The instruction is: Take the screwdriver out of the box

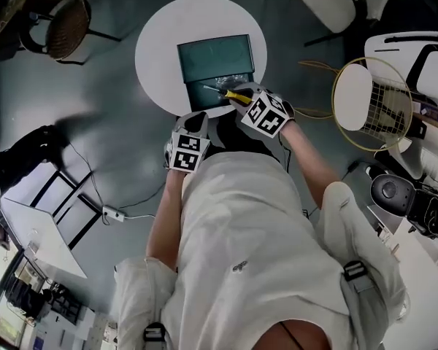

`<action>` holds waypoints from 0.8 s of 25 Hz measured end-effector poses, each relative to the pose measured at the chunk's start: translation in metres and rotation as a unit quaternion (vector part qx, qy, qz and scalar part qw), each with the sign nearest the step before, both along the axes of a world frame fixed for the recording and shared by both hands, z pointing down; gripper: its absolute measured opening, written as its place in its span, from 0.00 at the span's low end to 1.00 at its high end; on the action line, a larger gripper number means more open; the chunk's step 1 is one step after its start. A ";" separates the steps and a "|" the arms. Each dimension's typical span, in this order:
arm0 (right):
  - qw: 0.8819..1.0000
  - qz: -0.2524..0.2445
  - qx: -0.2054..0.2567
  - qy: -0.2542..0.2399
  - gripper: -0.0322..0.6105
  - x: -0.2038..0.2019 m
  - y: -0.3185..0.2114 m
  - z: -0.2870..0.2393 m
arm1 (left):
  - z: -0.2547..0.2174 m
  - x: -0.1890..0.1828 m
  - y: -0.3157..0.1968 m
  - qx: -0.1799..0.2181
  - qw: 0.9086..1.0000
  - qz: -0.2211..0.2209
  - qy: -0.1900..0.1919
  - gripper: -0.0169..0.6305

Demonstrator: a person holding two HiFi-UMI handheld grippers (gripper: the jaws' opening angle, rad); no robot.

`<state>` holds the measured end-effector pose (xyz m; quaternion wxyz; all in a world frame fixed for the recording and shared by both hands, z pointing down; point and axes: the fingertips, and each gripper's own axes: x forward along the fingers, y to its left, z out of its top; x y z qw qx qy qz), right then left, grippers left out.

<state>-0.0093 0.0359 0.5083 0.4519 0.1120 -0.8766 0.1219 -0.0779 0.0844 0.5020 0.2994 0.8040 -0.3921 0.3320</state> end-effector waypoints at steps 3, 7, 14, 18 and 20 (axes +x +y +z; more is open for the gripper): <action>0.999 0.039 0.006 -0.035 0.18 0.009 -0.002 -0.018 | -0.013 0.006 -0.003 0.020 1.000 -0.011 0.009 0.04; 0.989 0.103 0.004 -0.104 0.18 0.016 -0.005 -0.048 | -0.035 0.010 -0.007 0.049 0.998 -0.028 0.019 0.04; 0.956 0.171 -0.036 -0.237 0.17 0.021 -0.009 -0.100 | -0.072 0.010 -0.011 0.090 0.990 -0.078 0.070 0.04; 0.924 0.201 -0.068 -0.318 0.17 0.028 -0.012 -0.133 | -0.102 0.007 -0.015 0.126 0.981 -0.110 0.099 0.04; 0.911 0.215 -0.078 -0.344 0.17 0.031 -0.012 -0.144 | -0.115 0.005 -0.014 0.138 0.977 -0.117 0.112 0.04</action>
